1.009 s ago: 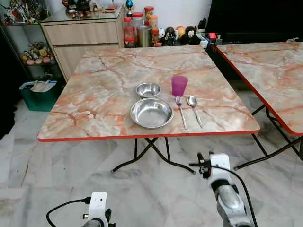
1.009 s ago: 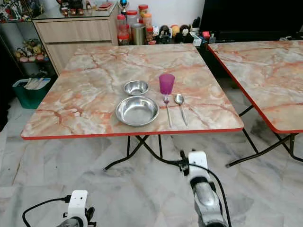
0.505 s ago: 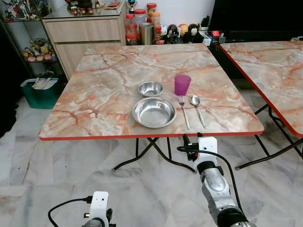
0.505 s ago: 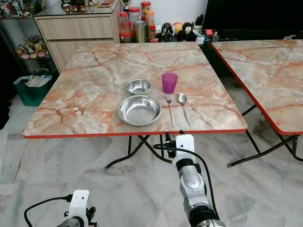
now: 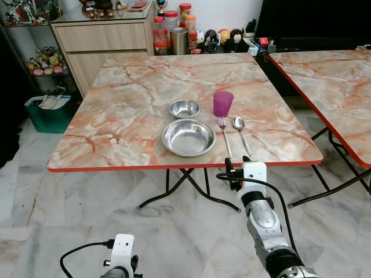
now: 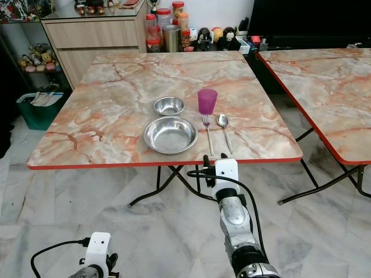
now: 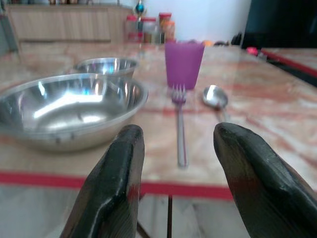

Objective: Setting the table

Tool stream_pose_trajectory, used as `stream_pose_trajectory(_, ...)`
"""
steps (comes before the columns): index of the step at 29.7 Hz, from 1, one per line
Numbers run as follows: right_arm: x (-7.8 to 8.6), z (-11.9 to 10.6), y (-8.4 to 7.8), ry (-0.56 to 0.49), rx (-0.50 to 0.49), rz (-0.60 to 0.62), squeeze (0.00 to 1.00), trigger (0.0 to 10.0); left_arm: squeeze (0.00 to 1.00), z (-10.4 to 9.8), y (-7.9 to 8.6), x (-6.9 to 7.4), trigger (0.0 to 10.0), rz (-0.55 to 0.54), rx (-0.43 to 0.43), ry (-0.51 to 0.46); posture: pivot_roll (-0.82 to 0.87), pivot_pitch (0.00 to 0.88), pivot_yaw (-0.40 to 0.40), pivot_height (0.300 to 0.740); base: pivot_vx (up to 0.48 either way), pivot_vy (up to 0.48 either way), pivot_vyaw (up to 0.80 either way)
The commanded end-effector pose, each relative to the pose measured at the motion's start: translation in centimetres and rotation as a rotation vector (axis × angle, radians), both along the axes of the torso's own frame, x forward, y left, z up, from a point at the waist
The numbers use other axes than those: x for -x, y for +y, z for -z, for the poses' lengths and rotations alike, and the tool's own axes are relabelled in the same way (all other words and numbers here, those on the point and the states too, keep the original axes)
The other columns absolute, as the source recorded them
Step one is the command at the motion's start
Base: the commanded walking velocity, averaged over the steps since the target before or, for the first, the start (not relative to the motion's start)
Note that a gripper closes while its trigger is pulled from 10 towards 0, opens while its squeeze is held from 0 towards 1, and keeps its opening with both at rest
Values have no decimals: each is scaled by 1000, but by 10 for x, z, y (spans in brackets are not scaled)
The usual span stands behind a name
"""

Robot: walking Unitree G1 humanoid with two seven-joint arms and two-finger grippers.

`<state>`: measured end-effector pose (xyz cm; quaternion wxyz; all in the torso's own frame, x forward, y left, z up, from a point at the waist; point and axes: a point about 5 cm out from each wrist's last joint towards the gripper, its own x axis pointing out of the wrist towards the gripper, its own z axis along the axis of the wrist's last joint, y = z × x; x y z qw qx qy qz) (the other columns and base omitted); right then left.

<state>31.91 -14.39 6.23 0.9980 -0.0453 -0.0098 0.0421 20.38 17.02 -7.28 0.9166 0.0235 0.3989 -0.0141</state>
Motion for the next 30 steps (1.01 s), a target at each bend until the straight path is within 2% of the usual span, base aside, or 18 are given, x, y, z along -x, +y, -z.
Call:
stream_pose_trajectory(1,-14,-28,0,-101,-30,16,0,10000,0,-2,-1,-3,10000,0,4,-11,-21,0,18,740,247,0,0)
stream_pose_trajectory(7,-20,-40,3,-145,-22,9,0,10000,0,-2,0,-3,10000,-15,4,-16,-13,0,11,740,295,0,0)
stream_pose_trajectory(30,-21,-42,10,-142,-17,-18,0,10000,0,-2,-2,-4,10000,-29,19,-21,-10,0,-4,740,367,0,0)
